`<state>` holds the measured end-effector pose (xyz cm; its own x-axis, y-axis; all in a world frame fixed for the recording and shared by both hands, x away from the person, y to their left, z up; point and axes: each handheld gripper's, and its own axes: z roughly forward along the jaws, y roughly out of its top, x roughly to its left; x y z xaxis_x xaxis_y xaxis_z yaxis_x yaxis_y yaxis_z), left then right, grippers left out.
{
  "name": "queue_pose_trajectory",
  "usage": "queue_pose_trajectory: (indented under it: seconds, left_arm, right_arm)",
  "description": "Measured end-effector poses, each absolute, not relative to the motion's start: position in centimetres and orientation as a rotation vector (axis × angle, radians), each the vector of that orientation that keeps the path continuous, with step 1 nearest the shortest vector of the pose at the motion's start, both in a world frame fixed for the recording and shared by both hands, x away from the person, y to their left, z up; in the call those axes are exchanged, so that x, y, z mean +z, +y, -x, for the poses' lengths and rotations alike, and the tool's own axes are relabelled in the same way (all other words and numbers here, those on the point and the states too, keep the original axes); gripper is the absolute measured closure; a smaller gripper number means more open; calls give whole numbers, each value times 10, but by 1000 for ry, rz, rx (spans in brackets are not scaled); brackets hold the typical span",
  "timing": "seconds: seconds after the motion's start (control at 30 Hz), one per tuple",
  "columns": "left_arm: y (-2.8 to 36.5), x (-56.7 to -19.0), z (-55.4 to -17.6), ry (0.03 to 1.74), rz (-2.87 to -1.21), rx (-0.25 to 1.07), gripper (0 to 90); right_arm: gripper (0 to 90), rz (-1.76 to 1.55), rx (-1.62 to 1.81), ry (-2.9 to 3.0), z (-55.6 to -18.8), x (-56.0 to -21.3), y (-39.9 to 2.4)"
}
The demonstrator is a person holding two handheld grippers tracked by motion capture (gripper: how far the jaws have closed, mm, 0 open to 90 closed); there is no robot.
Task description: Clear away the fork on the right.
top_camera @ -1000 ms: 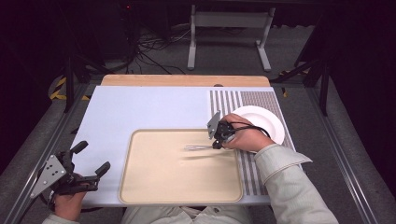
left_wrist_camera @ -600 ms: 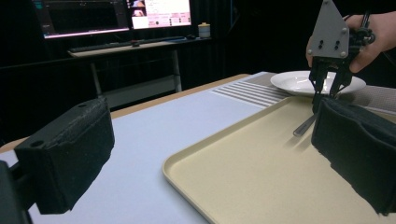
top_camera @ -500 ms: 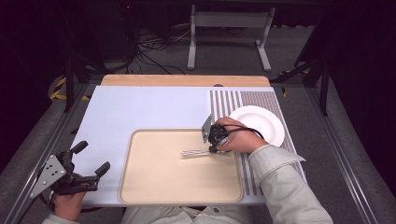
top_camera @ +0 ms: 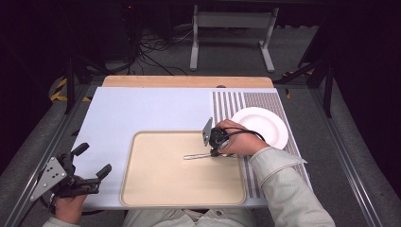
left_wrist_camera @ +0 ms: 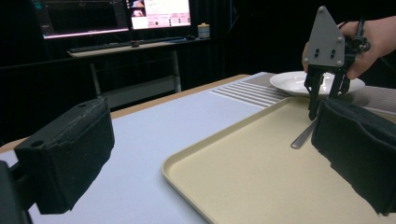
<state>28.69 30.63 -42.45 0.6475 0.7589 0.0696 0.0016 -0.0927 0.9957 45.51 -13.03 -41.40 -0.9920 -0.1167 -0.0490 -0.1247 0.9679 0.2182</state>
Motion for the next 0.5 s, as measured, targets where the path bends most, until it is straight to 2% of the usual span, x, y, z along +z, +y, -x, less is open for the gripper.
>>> queue_pose_trajectory:
  seconds: [0.1, 0.23, 0.5]
  left_arm:
    - [306, -425, -287, 654, -1548, 715, 1]
    - [306, -424, -287, 652, -1547, 717, 1]
    - [306, -425, -287, 651, -1547, 715, 1]
  right_arm:
    - [784, 188, 385, 3076, -454, -410, -130]
    - [900, 188, 479, 3063, -453, -404, -128]
    - [900, 157, 580, 3034, -453, -402, -119]
